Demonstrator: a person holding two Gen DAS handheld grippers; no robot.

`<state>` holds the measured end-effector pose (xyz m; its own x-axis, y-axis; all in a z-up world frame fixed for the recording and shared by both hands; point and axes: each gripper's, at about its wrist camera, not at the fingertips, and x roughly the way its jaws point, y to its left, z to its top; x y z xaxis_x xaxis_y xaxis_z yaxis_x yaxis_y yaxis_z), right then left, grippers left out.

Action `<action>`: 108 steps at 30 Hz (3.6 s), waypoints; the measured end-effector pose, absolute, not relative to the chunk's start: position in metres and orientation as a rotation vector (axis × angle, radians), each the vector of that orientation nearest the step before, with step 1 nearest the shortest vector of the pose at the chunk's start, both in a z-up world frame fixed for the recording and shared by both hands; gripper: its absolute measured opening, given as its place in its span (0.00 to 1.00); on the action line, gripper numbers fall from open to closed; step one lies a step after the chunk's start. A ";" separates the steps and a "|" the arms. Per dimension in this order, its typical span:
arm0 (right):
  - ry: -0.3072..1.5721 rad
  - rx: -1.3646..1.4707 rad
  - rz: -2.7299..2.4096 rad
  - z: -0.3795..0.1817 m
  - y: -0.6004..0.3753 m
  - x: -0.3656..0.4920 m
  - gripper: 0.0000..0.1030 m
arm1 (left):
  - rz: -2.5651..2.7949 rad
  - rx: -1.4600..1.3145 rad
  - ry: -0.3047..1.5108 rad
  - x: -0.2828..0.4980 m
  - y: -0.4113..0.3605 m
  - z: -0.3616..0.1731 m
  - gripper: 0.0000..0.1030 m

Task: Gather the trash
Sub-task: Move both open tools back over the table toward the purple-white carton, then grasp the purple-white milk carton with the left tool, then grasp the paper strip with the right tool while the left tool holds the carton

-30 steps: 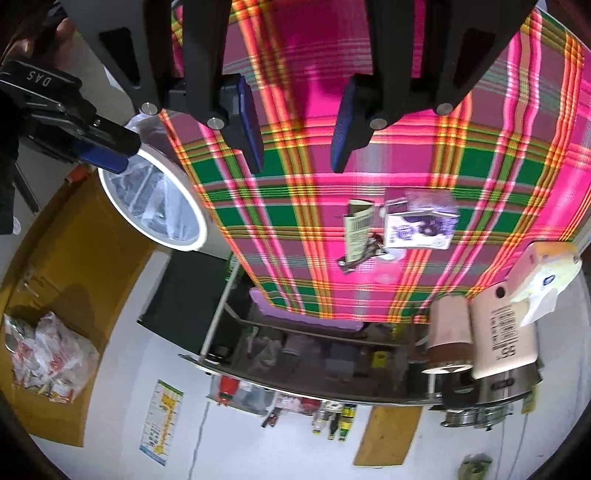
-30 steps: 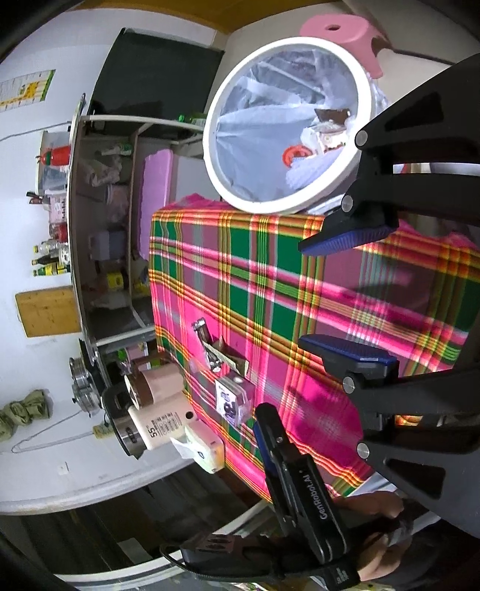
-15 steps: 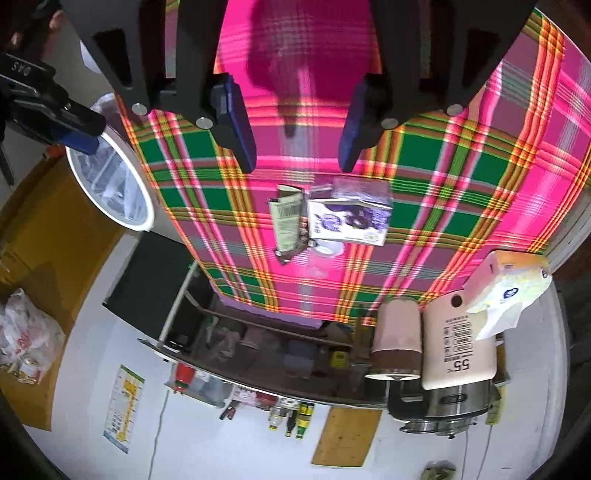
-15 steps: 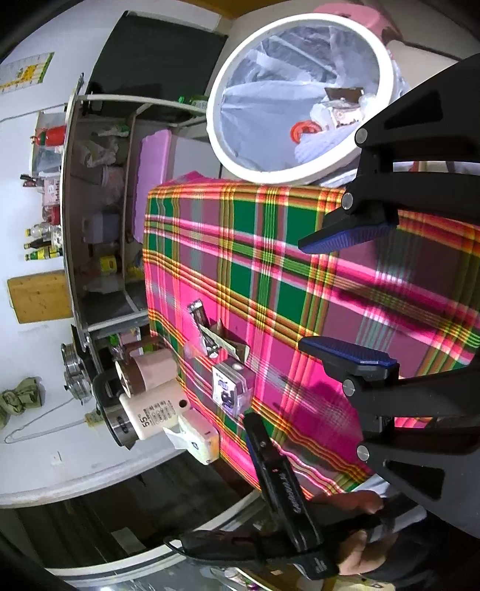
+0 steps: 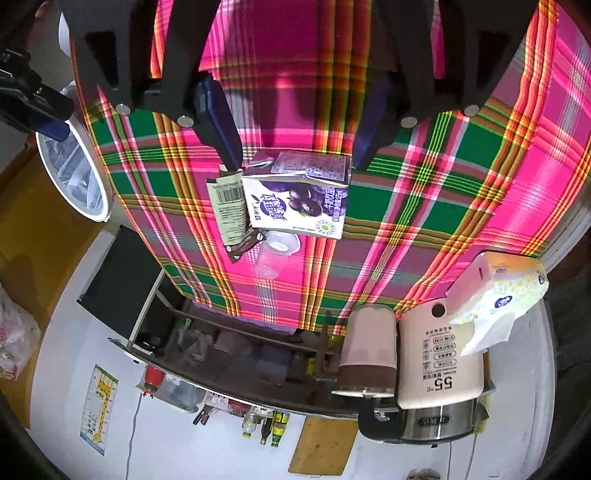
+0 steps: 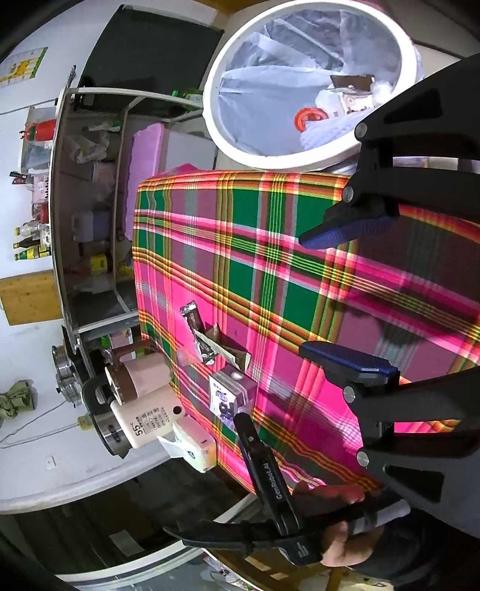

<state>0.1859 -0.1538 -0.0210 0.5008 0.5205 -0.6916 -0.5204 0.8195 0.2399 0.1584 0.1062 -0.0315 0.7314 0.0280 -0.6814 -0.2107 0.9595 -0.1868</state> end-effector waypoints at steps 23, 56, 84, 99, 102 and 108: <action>0.858 -0.021 0.638 -0.029 -0.131 0.204 0.51 | 0.106 -0.263 0.795 0.191 0.117 -0.048 0.70; 0.882 -0.061 0.661 -0.036 -0.103 0.210 0.51 | 0.155 -0.372 0.749 0.195 0.142 -0.041 0.62; 0.944 -0.023 0.660 -0.044 -0.033 0.267 0.51 | 0.154 -0.401 0.793 0.170 0.153 -0.055 0.57; 0.947 -0.049 0.622 -0.053 -0.022 0.274 0.14 | 0.134 -0.388 0.788 0.163 0.150 -0.054 0.57; 0.929 -0.055 0.625 -0.048 -0.031 0.262 0.13 | 0.118 -0.375 0.786 0.160 0.142 -0.052 0.56; 0.891 -0.031 0.617 -0.034 -0.058 0.238 0.13 | 0.073 -0.340 0.769 0.149 0.119 -0.042 0.56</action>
